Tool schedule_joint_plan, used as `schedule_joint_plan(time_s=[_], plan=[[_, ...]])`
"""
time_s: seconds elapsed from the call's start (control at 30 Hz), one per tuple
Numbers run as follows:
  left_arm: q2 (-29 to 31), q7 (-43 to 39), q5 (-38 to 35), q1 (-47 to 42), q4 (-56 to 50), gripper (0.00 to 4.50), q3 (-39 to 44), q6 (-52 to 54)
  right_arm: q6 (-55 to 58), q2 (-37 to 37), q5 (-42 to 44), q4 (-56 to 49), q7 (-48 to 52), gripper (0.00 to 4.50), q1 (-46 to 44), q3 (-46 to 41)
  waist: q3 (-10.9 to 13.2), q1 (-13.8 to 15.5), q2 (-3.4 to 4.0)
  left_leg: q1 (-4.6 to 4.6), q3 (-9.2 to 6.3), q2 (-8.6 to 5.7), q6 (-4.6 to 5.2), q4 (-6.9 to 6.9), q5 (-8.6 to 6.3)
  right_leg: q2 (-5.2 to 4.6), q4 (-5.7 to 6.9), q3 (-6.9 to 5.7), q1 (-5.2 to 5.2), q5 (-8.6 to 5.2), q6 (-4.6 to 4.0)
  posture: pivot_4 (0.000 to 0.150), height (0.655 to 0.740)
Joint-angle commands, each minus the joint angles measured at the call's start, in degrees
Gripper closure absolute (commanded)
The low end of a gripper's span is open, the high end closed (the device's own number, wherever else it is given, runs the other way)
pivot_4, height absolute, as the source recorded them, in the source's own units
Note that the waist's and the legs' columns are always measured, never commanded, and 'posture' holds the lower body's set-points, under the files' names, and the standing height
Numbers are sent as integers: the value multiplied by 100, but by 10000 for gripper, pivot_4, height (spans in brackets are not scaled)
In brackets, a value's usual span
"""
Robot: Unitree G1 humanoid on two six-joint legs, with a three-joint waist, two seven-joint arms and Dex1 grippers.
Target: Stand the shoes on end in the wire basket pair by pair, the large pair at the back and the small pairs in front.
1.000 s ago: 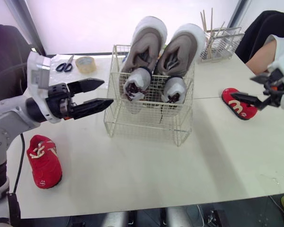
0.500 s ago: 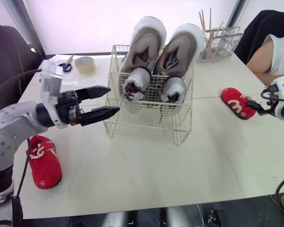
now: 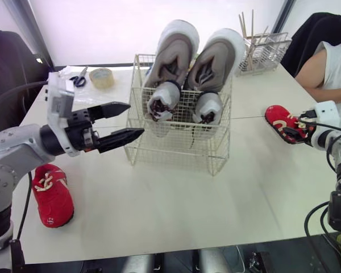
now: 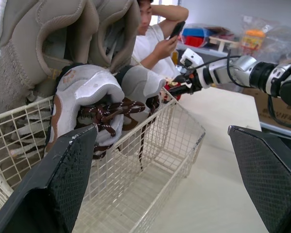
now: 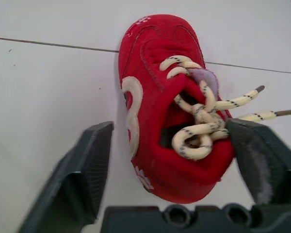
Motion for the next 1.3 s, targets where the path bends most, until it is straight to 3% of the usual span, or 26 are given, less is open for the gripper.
schedule_joint_plan(time_s=[0.03, 0.17, 0.2, 0.47, 0.73, 0.87, 1.07, 1.3], plan=[[28, 61, 70, -106, -101, 0, 35, -145, -43, 8, -160, 74, 29, 24195, -88, 109, 0, -36, -1, 2, -1, 0, 0, 0, 0, 1, 0, -1, 2, 0, 0, 1500, 7400], [-11, 125, 134, -256, -70, 0, -105, -180, -137, 13, -368, 90, 21, 43870, -9, 268, 0, -41, -1, 8, -2, 0, 0, -1, 0, 2, 0, -1, 8, 0, 1, 1500, 7400], [-18, 121, 164, -290, -48, 0, -137, -194, -156, 23, -401, 82, 14, 44541, 2, 294, 0, -41, -1, 9, -2, 0, 0, -1, 0, 2, 0, -1, 10, 1, 1, 1500, 7400], [-127, 87, 372, -498, 39, 0, -315, -272, -64, -211, -205, -627, 278, 44541, -142, 60, 2, -47, 3, 21, -2, -3, 0, -1, -1, 1, -2, -1, 23, 2, 5, 1500, 7400], [-488, 120, 505, -1115, 688, 0, -430, -365, 1613, -842, 556, -3677, 990, 44541, 189, -538, 25, -1, 41, 20, -3, -2, 6, -2, -3, 1, 0, -1, 18, 9, 20, 1500, 7400], [-734, 57, 620, -1757, 1393, 0, -564, -386, 2086, -1116, 834, -4901, 999, 44541, 144, -821, 25, 31, 40, 20, -4, -2, 27, 1, -16, 1, 0, -3, 20, 10, 21, 1500, 7400], [-896, -520, 698, -2843, 2661, 0, -727, -242, 1938, -1175, 1632, -6284, 1284, 44541, -450, -1194, 27, 76, 40, 15, -2, -3, 22, 2, -12, 2, 2, -3, 12, 10, 22, 1500, 7400], [-863, -1006, 533, -3818, 3913, 0, -632, 436, 1971, -979, 2465, -7260, 1740, 44541, -971, -930, 31, 85, 29, 12, -3, -1, 29, 6, -15, 2, 1, -4, 13, 11, 23, 1500, 7400]])
